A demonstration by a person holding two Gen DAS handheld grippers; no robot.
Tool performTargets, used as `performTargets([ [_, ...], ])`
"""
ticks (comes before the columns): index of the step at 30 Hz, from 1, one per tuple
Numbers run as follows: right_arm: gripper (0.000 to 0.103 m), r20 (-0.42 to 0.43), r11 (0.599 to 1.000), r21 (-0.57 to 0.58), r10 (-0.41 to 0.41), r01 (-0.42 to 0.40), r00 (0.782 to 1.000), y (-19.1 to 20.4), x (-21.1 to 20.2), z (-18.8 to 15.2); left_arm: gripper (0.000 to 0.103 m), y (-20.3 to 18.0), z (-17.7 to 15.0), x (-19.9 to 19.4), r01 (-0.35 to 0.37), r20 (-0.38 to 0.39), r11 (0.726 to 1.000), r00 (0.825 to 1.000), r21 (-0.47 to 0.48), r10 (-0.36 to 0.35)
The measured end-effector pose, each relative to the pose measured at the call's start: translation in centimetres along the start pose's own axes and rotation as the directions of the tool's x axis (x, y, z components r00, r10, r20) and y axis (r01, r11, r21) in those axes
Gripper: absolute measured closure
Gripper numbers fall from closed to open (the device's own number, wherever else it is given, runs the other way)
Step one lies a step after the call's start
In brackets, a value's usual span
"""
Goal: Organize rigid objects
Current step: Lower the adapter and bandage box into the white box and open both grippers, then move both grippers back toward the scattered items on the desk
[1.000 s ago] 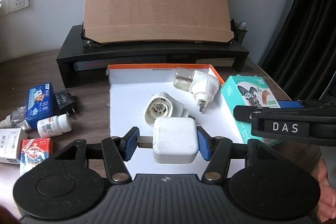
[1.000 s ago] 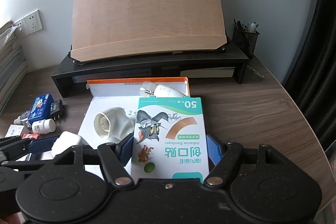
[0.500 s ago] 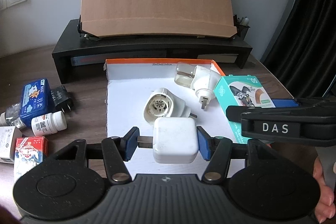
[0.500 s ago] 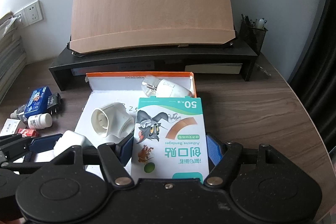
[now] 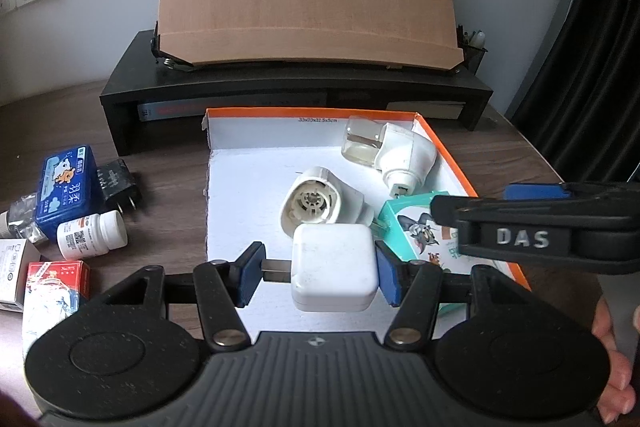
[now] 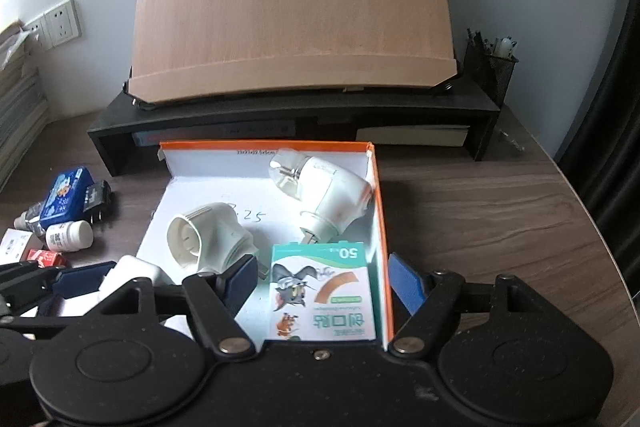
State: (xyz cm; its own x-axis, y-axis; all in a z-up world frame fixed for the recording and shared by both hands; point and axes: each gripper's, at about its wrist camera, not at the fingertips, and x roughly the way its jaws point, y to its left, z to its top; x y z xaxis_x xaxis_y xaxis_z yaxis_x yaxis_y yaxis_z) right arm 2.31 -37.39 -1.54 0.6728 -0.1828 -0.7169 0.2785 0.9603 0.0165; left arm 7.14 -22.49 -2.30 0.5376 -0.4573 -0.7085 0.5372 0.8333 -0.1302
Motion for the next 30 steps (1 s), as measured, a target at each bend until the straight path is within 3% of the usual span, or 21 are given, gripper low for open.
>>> performTargets([
  [13,0.015,0.067,0.997,0.060,-0.056,0.052,0.996,-3.2,-4.2,-1.2,0.044,-2.0,0.3,1.5,0.041,-0.005,0.999,0.999,0.008,-0.041],
  [19,0.015,0.082,0.996,0.066,-0.057,0.052,0.995,-3.4,-5.8,-2.1,0.033,-2.4,-0.1,0.6,0.051,0.013,0.999,0.999,0.003,-0.051],
  [30,0.015,0.093,0.999,0.033,0.026,-0.029,0.995,-0.1,-7.0,-2.5,0.025,0.3,-0.8,-4.1,-0.044,0.059,0.998,0.997,-0.053,0.047],
])
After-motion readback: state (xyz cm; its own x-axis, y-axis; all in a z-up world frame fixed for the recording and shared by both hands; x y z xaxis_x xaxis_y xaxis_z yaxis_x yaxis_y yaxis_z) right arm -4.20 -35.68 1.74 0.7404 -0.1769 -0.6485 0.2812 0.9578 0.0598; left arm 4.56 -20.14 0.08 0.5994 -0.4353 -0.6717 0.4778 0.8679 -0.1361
